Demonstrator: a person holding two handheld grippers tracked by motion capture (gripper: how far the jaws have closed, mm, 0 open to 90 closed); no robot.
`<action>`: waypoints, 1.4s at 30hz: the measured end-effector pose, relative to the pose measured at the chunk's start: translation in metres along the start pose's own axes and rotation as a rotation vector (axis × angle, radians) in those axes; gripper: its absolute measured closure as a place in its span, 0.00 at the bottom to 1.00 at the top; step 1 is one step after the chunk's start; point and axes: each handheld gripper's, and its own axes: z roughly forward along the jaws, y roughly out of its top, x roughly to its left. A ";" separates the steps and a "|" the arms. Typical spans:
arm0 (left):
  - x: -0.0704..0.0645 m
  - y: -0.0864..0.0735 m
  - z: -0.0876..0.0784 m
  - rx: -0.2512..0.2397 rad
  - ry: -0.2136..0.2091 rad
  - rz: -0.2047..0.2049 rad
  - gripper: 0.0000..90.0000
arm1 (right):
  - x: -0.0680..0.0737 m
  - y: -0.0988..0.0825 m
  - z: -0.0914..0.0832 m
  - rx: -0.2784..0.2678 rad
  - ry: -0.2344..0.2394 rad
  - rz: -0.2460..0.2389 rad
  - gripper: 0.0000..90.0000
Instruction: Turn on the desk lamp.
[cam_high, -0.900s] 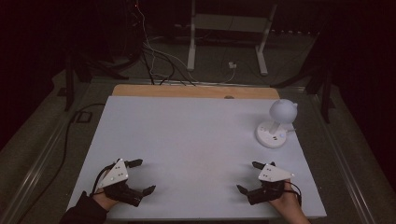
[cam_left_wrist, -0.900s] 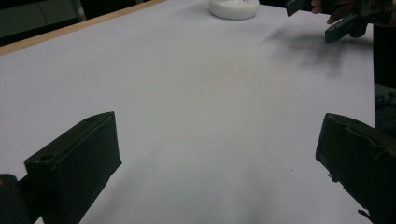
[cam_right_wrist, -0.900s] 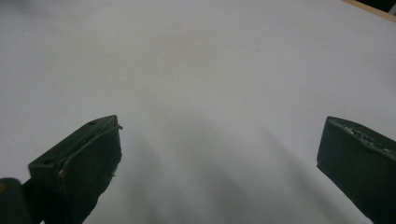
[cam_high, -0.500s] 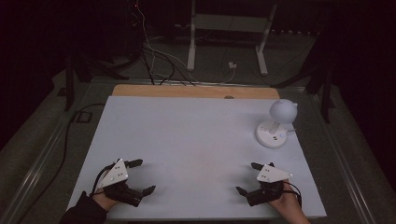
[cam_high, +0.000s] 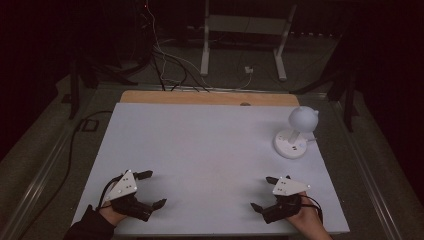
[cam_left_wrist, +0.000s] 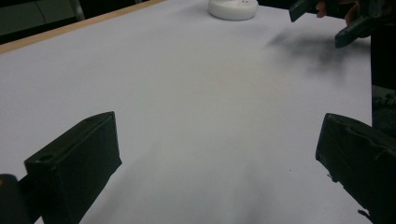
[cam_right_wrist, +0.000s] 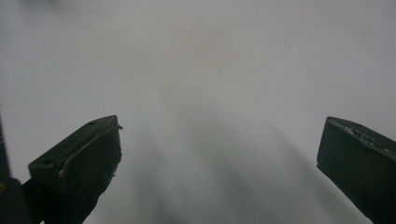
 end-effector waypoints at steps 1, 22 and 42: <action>0.000 0.000 0.000 0.001 -0.001 -0.003 0.00 | 0.002 0.002 0.000 -0.001 0.007 -0.001 0.00; 0.000 0.000 0.000 -0.003 0.003 -0.001 0.00 | 0.000 0.030 -0.009 -0.078 0.025 0.019 0.00; 0.000 0.000 0.000 -0.002 0.003 -0.004 0.00 | -0.019 0.045 -0.017 -0.138 -0.058 0.051 0.00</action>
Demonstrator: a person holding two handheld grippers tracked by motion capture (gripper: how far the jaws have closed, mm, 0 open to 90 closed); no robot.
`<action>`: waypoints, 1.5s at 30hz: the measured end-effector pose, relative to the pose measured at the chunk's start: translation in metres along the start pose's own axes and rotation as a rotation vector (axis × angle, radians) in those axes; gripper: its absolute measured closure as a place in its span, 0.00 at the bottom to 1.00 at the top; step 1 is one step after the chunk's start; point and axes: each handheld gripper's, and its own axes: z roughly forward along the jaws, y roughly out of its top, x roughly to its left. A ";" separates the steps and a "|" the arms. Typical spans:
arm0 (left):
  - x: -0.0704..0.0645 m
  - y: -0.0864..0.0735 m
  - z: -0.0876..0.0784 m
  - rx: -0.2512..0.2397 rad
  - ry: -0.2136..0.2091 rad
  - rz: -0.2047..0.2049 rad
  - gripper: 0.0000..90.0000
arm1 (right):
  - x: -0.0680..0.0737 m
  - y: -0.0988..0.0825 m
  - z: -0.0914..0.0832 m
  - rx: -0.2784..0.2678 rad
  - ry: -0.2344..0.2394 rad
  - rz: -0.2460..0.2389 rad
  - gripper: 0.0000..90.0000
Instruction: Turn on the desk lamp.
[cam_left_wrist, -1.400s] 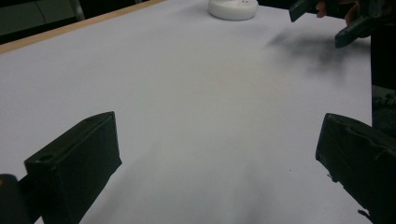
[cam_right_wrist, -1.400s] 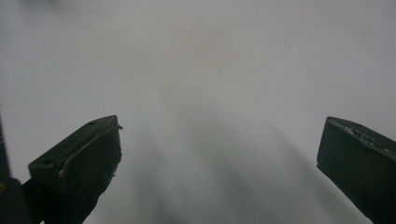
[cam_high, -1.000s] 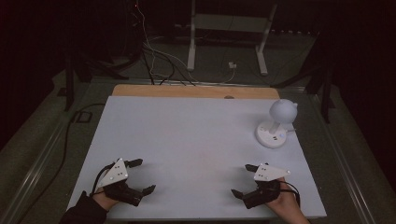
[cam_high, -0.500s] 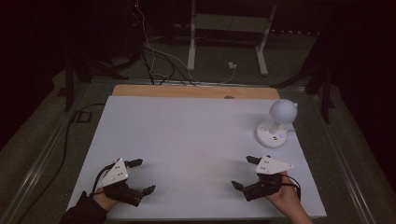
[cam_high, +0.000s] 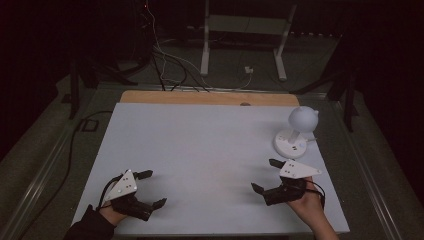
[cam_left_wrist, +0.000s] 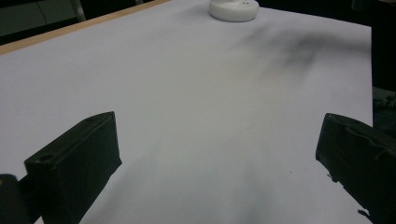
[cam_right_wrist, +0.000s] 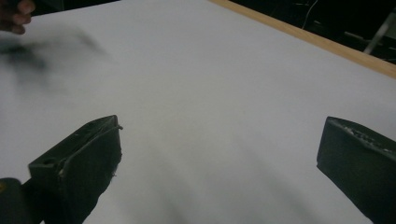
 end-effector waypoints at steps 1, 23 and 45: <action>0.000 0.000 0.000 0.000 0.001 0.001 0.00 | -0.001 0.000 0.000 -0.005 -0.003 0.006 0.00; 0.000 0.000 0.000 -0.001 0.002 -0.004 0.00 | -0.029 0.015 -0.010 -0.074 -0.204 0.087 0.00; 0.001 0.000 -0.001 -0.011 0.003 -0.015 0.00 | -0.054 0.012 -0.007 -0.060 -0.435 0.176 0.00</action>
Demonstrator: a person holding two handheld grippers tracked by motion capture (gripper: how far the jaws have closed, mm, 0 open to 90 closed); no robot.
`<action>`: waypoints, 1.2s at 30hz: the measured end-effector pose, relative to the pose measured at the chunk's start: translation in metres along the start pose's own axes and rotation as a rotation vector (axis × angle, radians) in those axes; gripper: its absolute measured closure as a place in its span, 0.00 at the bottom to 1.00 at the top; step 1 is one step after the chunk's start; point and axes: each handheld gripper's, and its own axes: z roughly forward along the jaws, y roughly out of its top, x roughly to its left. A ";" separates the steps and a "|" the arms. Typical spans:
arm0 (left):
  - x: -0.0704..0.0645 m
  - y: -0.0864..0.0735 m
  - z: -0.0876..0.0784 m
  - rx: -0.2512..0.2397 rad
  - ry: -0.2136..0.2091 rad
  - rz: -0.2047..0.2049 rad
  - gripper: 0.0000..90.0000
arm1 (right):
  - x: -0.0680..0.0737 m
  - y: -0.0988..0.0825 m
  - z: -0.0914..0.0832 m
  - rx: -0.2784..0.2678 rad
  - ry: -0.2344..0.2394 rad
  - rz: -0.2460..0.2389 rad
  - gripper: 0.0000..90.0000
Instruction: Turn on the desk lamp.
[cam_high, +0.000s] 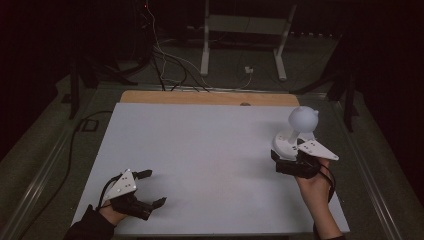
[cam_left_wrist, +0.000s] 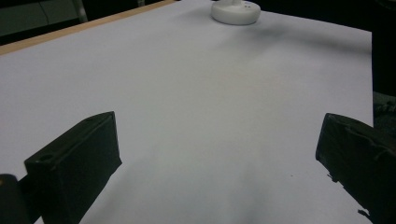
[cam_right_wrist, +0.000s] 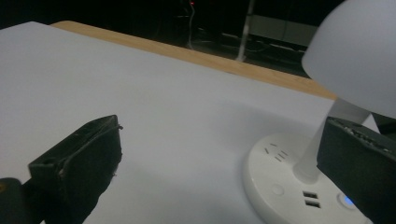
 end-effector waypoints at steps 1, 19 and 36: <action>0.000 0.000 0.000 0.000 0.000 0.000 0.00 | -0.001 0.000 0.001 0.002 -0.007 0.007 0.00; 0.000 0.000 0.000 -0.001 -0.006 -0.003 0.00 | -0.013 -0.012 0.012 0.061 -0.092 0.112 0.06; 0.000 0.000 0.000 0.002 -0.009 -0.009 0.00 | -0.017 -0.014 0.014 0.146 -0.124 0.213 0.37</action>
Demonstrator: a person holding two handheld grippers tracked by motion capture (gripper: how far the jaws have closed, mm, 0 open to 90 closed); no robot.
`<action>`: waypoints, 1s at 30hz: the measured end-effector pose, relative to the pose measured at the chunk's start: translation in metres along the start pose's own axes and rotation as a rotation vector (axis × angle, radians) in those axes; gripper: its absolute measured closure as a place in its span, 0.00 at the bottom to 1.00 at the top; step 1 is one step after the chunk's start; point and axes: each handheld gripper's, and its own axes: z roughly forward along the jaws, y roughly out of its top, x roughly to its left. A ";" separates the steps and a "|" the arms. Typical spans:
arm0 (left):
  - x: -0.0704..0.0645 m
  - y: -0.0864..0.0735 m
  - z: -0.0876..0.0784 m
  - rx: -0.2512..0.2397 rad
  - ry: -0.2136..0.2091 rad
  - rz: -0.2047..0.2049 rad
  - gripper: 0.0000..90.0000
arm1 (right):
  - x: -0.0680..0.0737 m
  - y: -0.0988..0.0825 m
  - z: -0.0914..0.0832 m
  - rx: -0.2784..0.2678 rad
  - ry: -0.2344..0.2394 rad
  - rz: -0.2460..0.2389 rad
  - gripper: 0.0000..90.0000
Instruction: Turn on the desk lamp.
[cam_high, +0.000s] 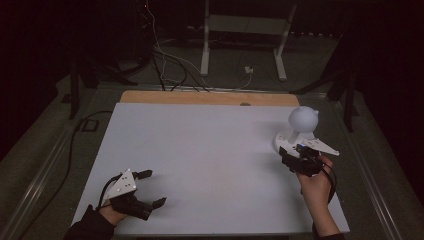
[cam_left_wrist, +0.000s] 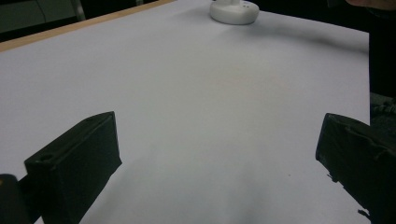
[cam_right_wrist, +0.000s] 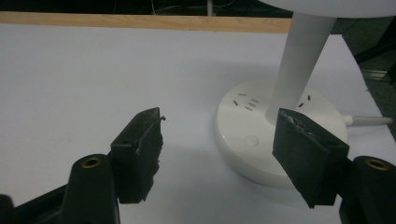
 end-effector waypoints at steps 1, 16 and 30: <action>0.000 0.000 0.000 0.001 0.000 0.001 0.00 | 0.000 0.000 0.000 -0.003 -0.009 0.004 0.38; 0.001 0.000 0.000 0.001 -0.001 -0.002 0.00 | -0.003 0.002 0.002 0.018 -0.116 0.007 0.85; 0.000 0.000 0.000 -0.002 -0.004 -0.006 0.00 | -0.003 -0.001 0.013 0.029 -0.138 -0.053 1.00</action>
